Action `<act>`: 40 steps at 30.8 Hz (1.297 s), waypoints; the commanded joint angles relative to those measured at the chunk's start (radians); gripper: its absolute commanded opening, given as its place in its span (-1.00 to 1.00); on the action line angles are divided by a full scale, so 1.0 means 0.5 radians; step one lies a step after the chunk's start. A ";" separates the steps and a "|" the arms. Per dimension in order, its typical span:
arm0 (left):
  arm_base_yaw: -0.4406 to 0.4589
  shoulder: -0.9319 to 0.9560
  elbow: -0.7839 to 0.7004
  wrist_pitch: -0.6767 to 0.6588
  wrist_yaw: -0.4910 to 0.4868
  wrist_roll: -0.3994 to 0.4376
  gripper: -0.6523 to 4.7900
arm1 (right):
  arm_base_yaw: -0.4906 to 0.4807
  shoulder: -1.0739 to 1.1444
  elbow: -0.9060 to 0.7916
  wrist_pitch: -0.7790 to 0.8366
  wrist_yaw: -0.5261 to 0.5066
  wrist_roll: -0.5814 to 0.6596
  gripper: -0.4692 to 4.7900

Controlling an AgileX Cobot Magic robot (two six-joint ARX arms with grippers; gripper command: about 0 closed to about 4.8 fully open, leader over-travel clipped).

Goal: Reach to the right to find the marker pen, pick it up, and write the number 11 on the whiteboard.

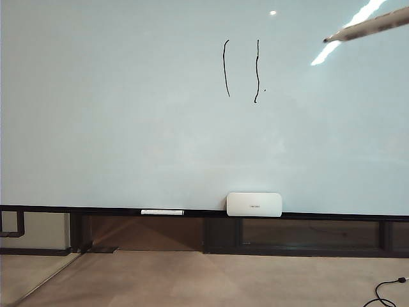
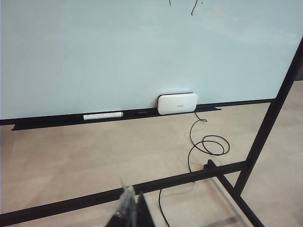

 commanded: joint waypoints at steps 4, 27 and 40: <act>-0.002 0.005 -0.043 0.040 0.035 0.125 -0.78 | 0.003 0.002 -0.089 0.030 -0.008 0.005 -0.84; -0.002 0.006 -0.242 0.067 0.035 0.119 -0.78 | 0.002 0.002 -0.330 0.079 -0.008 0.050 -0.84; -0.002 0.005 -0.242 0.066 0.026 0.121 -0.78 | 0.001 0.002 -0.330 0.018 -0.008 0.043 -0.82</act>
